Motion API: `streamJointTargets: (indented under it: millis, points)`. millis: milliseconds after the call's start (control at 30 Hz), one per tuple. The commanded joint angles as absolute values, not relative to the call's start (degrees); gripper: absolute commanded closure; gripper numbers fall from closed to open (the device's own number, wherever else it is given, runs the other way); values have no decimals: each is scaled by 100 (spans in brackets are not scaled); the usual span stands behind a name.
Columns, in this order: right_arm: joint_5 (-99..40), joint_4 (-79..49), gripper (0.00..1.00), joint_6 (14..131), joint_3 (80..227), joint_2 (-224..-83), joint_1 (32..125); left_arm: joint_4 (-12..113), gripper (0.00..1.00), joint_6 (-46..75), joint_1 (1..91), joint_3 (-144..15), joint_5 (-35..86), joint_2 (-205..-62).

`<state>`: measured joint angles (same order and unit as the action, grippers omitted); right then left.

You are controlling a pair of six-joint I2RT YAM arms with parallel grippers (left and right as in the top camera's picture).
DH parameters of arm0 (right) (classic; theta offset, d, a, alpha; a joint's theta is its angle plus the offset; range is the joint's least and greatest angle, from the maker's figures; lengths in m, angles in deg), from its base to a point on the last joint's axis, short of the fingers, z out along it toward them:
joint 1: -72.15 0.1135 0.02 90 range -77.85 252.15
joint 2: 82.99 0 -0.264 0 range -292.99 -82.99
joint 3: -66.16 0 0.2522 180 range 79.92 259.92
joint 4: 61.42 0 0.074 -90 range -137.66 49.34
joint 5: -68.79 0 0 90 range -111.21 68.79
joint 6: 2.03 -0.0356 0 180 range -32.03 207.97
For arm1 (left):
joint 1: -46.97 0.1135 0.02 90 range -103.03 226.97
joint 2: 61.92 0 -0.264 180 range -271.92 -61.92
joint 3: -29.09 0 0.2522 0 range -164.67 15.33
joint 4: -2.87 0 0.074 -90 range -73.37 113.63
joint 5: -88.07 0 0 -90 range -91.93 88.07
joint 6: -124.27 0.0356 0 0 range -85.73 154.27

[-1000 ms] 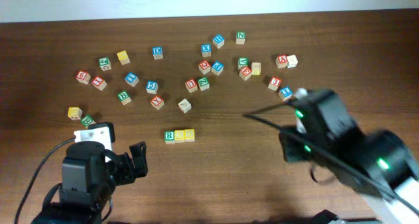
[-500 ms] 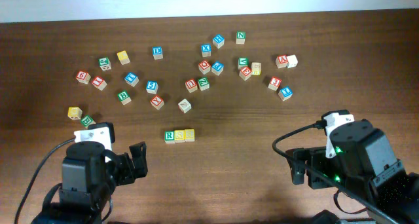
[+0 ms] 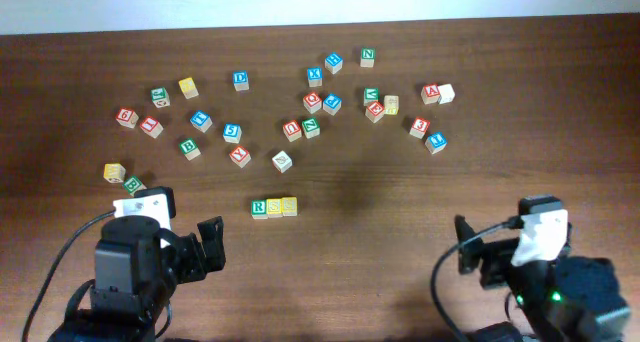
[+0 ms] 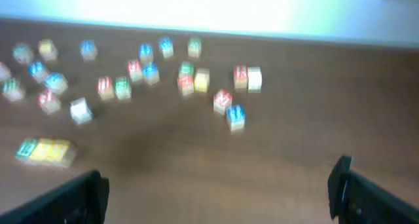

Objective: Spell out RSS

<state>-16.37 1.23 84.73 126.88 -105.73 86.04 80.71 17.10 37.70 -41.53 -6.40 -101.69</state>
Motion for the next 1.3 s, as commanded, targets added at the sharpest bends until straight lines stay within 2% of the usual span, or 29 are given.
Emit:
streamJointTargets:
  millis: [0,333,467,667,1267]
  points:
    - [-2074,-1073,2,8820,11552,-10223,8331,8073,0,1651,3789,-4140,-583,-10151]
    - [-2336,-3657,2,8818,9075,-8547,8326,8073,1,1651,3789,-4140,-583,-10151]
    - [-2299,-5261,2,8800,8068,-8317,8328,8073,1,1651,3789,-4140,-583,-10151]
    - [-2279,-4334,2,8704,8024,-8317,8333,8073,1,1651,3789,-4140,-583,-10151]
    - [-2295,-4317,2,8711,8024,-8317,8337,8073,1,1651,3789,-4140,-583,-10149]
